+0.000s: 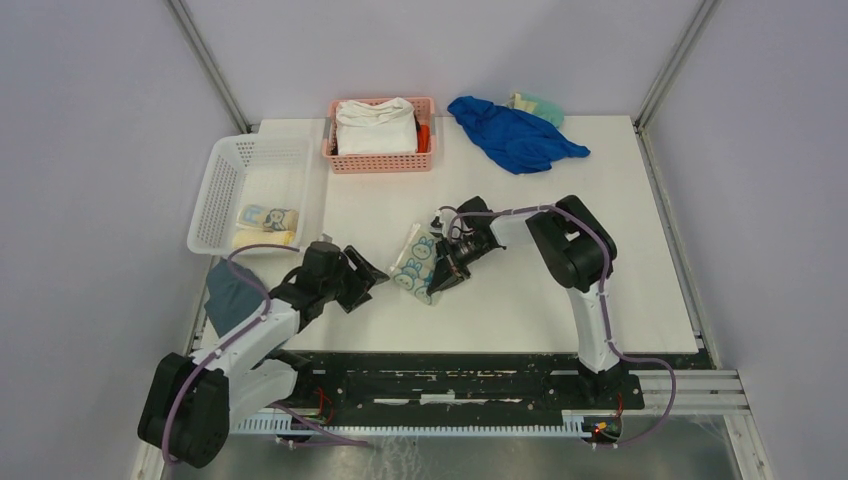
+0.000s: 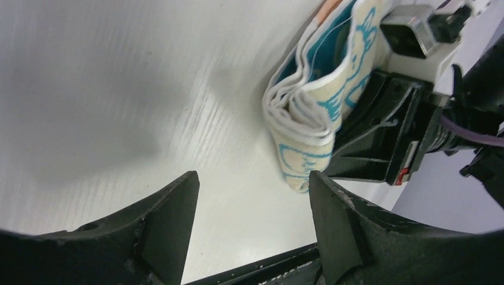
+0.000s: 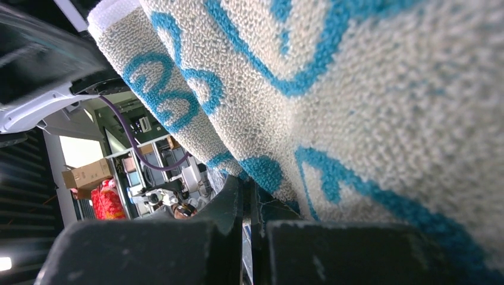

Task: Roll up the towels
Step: Roll the towel at the center of the board.

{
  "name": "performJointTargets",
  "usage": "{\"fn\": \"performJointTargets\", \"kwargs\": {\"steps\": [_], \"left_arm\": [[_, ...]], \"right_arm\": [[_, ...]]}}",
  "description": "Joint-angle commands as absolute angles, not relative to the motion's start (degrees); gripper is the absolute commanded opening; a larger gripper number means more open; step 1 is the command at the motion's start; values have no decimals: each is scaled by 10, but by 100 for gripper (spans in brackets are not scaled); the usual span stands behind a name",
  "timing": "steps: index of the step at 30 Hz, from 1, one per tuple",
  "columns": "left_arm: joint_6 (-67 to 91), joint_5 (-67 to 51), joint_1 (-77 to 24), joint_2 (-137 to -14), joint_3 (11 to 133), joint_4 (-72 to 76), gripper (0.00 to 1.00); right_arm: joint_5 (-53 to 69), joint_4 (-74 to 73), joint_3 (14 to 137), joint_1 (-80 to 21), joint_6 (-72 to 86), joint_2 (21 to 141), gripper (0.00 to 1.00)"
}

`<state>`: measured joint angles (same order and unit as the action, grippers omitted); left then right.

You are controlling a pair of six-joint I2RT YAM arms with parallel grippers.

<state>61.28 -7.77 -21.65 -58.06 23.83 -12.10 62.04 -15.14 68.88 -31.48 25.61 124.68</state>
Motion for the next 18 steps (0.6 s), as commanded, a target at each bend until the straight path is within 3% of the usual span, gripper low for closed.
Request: {"fn": "performJointTargets", "kwargs": {"steps": [1,10,18], "left_arm": [[611,-130,-218,-584,192,-20,74],[637,-138,-245,-711,210,99,73],[669,-94,-246,-779,223,104,63]], "right_arm": [[575,-160,701,-311,270,1277,1],[556,-199,716,-311,256,1279,1],[522,-252,741,-316,220,1247,7]]}}
